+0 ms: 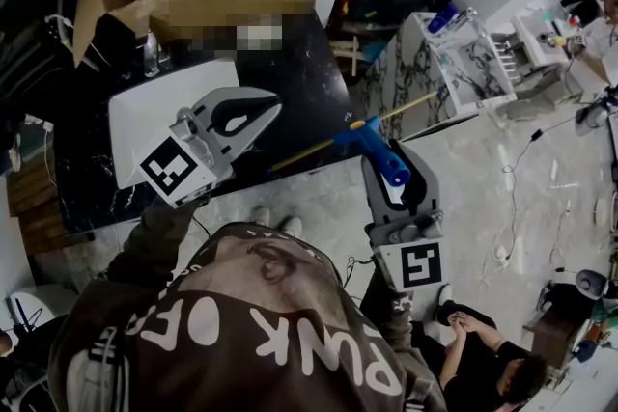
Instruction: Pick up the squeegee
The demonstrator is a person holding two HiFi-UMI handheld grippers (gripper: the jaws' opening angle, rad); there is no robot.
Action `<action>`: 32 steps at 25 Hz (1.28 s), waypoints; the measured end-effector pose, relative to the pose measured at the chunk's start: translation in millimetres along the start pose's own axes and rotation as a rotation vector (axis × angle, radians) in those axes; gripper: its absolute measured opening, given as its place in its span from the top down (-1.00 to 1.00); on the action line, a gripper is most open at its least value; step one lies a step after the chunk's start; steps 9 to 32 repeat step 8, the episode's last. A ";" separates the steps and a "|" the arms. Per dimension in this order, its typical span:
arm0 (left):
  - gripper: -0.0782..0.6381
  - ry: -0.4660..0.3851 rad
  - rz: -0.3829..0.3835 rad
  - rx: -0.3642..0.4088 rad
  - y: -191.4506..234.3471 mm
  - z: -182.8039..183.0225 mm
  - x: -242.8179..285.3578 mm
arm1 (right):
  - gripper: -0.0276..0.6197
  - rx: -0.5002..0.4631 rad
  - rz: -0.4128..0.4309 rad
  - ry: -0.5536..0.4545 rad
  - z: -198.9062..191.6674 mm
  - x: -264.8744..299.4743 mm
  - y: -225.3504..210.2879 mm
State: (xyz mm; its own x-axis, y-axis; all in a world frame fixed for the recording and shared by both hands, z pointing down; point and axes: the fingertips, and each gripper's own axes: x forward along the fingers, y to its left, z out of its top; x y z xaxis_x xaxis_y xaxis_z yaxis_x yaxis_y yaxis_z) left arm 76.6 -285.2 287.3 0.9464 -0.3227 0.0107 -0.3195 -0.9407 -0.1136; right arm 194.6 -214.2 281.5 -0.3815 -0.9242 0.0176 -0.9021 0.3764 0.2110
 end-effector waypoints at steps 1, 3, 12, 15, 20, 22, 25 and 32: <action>0.77 0.001 0.000 0.000 0.3 -0.1 0.1 | 0.43 0.000 0.002 0.000 -0.2 0.6 -0.1; 0.77 0.002 0.002 -0.002 0.9 -0.2 0.4 | 0.43 0.001 0.005 -0.001 -0.8 2.1 -0.8; 0.77 0.005 0.000 0.000 2.7 -1.0 3.4 | 0.43 0.008 0.006 -0.005 -3.6 5.0 -4.9; 0.77 0.005 0.000 0.000 2.7 -1.0 3.4 | 0.43 0.008 0.006 -0.005 -3.6 5.0 -4.9; 0.77 0.005 0.000 0.000 2.7 -1.0 3.4 | 0.43 0.008 0.006 -0.005 -3.6 5.0 -4.9; 0.77 0.005 0.000 0.000 2.7 -1.0 3.4 | 0.43 0.008 0.006 -0.005 -3.6 5.0 -4.9; 0.77 0.005 0.000 0.000 2.7 -1.0 3.4 | 0.43 0.008 0.006 -0.005 -3.6 5.0 -4.9; 0.77 0.005 0.000 0.000 2.7 -1.0 3.4 | 0.43 0.008 0.006 -0.005 -3.6 5.0 -4.9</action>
